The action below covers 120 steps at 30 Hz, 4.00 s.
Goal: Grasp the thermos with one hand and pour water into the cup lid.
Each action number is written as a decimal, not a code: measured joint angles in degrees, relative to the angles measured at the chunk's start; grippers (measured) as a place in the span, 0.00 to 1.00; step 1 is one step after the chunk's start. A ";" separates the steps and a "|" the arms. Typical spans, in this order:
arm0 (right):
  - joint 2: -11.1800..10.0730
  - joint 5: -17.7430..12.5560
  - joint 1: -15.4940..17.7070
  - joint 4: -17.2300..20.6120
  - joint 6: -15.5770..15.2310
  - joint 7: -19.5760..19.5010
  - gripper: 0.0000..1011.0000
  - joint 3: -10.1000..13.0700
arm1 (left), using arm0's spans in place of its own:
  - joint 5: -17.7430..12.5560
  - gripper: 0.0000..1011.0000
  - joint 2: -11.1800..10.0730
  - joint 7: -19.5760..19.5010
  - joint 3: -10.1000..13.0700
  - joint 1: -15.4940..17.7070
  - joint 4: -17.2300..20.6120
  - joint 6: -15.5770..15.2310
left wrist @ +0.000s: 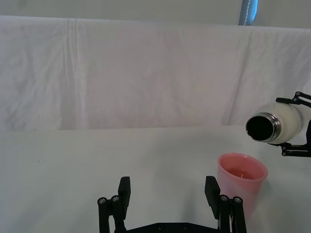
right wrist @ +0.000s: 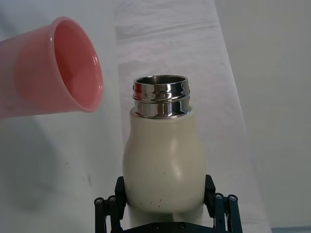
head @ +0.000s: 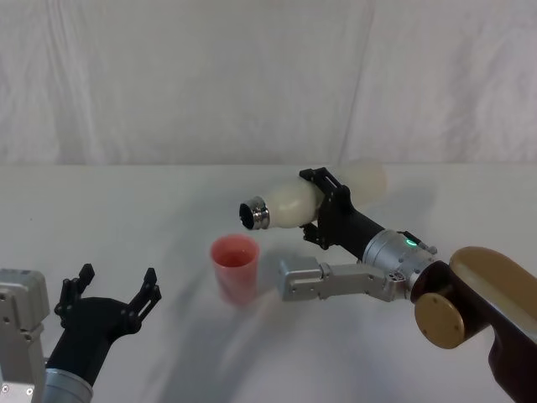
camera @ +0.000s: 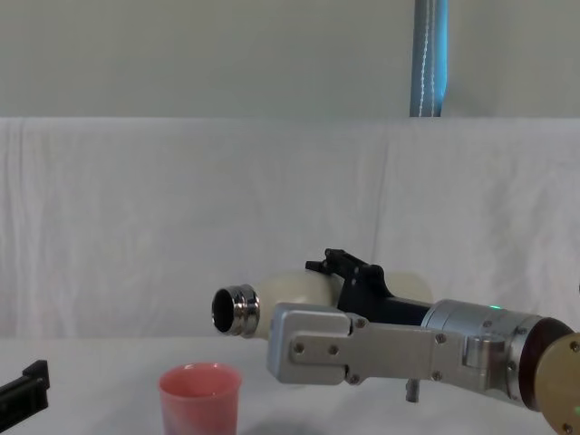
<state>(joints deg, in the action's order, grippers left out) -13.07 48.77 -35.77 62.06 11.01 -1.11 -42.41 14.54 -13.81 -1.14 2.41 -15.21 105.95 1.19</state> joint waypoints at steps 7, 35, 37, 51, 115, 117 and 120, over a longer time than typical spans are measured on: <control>-0.16 0.54 -0.41 -0.02 0.00 -0.12 0.94 -0.50 | 0.00 0.99 0.00 0.00 0.00 0.00 0.00 0.00; -1.03 2.66 -1.50 -0.35 -0.03 -1.30 0.94 -1.88 | 0.00 0.99 0.00 0.00 0.00 0.00 0.00 0.00; -1.08 2.78 -1.56 -0.38 -0.02 -1.35 0.94 -1.95 | 0.00 0.99 0.00 0.00 0.00 0.00 0.00 0.00; -1.14 3.56 -2.10 -0.93 0.01 -2.13 0.94 -2.42 | 0.00 0.99 0.00 0.00 0.00 0.00 0.00 0.00; -2.10 4.17 -1.85 0.32 -0.08 -2.17 0.94 -2.79 | 0.00 0.99 0.00 0.00 0.00 0.00 0.00 0.00; -2.07 4.20 -1.85 0.32 -0.09 -2.17 0.94 -2.79 | 0.00 0.99 0.00 0.00 0.00 0.00 0.00 0.00; -2.07 4.24 -1.85 0.34 -0.12 -2.16 0.94 -2.79 | 0.00 0.99 0.00 0.00 0.00 0.00 0.00 0.00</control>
<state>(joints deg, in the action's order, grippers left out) -15.14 53.01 -37.62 62.40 10.89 -3.28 -45.19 14.55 -13.81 -1.14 2.41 -15.21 105.95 1.19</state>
